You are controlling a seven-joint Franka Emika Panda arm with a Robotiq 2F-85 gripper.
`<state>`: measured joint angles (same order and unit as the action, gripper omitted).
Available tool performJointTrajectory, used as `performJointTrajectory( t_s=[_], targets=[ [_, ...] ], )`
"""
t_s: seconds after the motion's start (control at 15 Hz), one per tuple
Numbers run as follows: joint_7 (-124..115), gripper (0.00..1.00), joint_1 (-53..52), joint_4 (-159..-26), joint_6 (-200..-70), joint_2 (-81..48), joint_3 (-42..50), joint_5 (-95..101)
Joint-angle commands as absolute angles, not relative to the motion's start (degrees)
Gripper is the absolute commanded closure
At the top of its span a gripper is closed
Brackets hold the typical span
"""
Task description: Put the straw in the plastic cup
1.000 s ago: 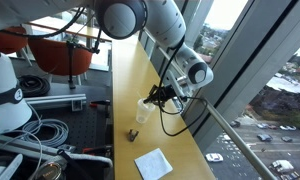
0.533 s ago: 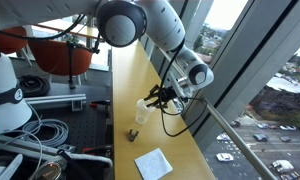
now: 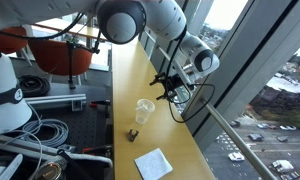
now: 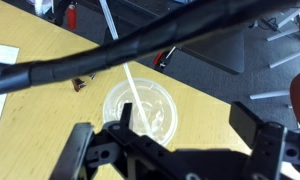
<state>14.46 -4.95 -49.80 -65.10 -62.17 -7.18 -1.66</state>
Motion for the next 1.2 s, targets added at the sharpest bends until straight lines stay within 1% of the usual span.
performJointTrajectory(
  t_s=[0.0,0.13,0.4,0.87,1.13],
  targets=[
    [17.4,0.00,-5.2,-54.1,-66.1,-57.2,-7.0,0.4],
    [21.5,0.00,-5.5,-59.5,-69.3,-53.3,-6.2,4.5],
    [31.1,0.00,-3.6,-71.2,-81.0,-44.3,-7.2,12.1],
    [51.6,0.00,2.7,-90.7,-101.1,-32.5,-8.4,10.7],
    [62.2,0.00,2.7,-101.0,-110.2,-28.3,-8.2,11.7]
  ],
)
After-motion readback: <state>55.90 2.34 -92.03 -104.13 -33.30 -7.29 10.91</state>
